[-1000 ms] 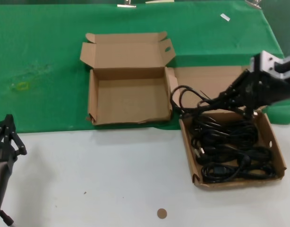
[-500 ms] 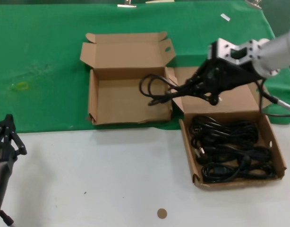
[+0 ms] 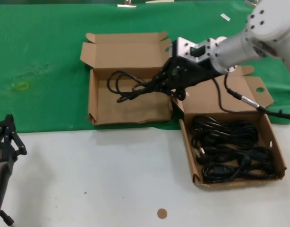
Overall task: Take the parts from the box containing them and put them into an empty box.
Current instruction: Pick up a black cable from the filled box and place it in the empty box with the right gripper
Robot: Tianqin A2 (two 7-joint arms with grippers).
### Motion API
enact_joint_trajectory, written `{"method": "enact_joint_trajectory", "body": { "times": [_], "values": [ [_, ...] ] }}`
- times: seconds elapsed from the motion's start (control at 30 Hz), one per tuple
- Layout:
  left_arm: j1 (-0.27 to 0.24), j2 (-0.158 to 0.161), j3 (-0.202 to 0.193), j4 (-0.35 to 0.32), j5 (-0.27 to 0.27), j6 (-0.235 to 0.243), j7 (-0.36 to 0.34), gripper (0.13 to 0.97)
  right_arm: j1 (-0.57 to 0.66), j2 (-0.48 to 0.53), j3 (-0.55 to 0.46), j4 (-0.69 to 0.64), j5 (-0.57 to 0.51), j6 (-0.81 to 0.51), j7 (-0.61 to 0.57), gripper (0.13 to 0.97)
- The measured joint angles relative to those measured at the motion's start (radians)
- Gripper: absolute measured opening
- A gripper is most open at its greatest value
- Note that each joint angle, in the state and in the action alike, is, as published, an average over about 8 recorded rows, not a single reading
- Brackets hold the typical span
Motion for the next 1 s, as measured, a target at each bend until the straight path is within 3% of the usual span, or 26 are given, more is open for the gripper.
{"method": "enact_joint_trajectory", "body": {
  "times": [0.53,1.0],
  "values": [
    [0.0,0.0,0.0,0.0,0.0,0.0,0.0,0.144,0.18,-0.221,0.048,-0.502,0.052,0.128,-0.288,0.164],
    [0.0,0.0,0.0,0.0,0.0,0.0,0.0,0.144,0.204,-0.259,0.067,-0.613,0.054,0.182,-0.337,0.164]
  ]
}}
